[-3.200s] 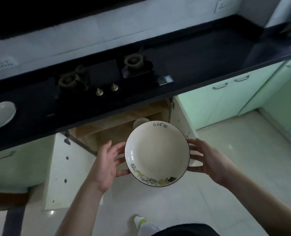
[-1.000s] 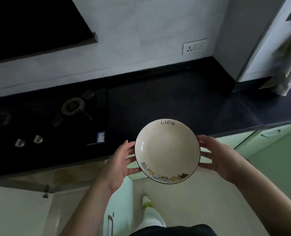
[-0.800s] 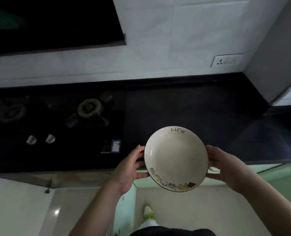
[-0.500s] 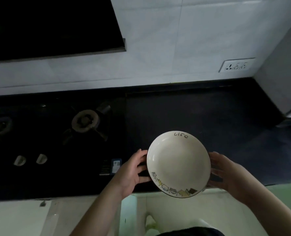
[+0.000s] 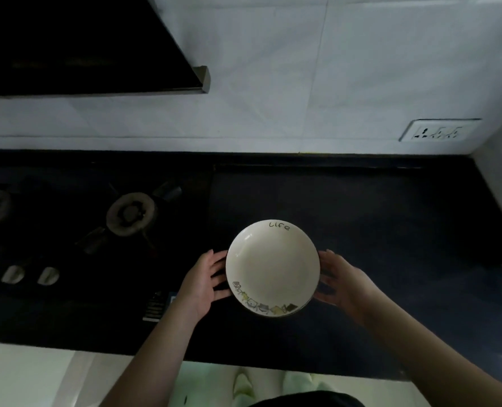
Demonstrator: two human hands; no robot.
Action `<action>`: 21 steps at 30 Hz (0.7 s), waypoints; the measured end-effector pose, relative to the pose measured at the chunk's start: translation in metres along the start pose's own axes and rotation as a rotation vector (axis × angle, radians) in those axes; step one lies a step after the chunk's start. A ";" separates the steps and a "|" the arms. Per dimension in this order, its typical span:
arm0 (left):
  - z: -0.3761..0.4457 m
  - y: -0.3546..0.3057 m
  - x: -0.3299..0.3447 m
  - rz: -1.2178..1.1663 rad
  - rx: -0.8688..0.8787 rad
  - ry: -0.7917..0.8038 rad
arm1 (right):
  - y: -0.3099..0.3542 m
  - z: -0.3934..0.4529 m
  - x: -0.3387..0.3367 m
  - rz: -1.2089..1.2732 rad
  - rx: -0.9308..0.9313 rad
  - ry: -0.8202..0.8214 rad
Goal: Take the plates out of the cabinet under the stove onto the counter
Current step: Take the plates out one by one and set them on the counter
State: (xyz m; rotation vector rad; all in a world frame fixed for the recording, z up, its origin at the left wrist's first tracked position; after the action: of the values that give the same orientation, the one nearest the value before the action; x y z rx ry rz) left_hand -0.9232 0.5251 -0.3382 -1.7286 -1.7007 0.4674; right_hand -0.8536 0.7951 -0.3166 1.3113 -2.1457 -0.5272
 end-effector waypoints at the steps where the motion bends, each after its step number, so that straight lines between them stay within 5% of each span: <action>1: 0.004 -0.002 0.001 -0.009 -0.005 -0.005 | 0.001 0.006 0.000 0.009 0.008 0.001; 21: 0.051 -0.008 0.014 0.016 -0.045 -0.006 | 0.005 0.056 -0.018 -0.012 0.055 0.092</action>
State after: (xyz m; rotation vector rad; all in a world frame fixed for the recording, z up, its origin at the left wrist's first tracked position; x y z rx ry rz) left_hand -0.9624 0.5482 -0.3669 -1.7757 -1.7150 0.4447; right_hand -0.8870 0.8156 -0.3611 1.3529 -2.0913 -0.4073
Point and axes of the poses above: each hand's wrist, its own z-axis towards the middle knuckle, its own x-axis out of the palm, y = z × x, the point moved 3 cm from there along z, towards the middle knuckle, and after that the axes turned 6 degrees about y, right-handed, at the moved point
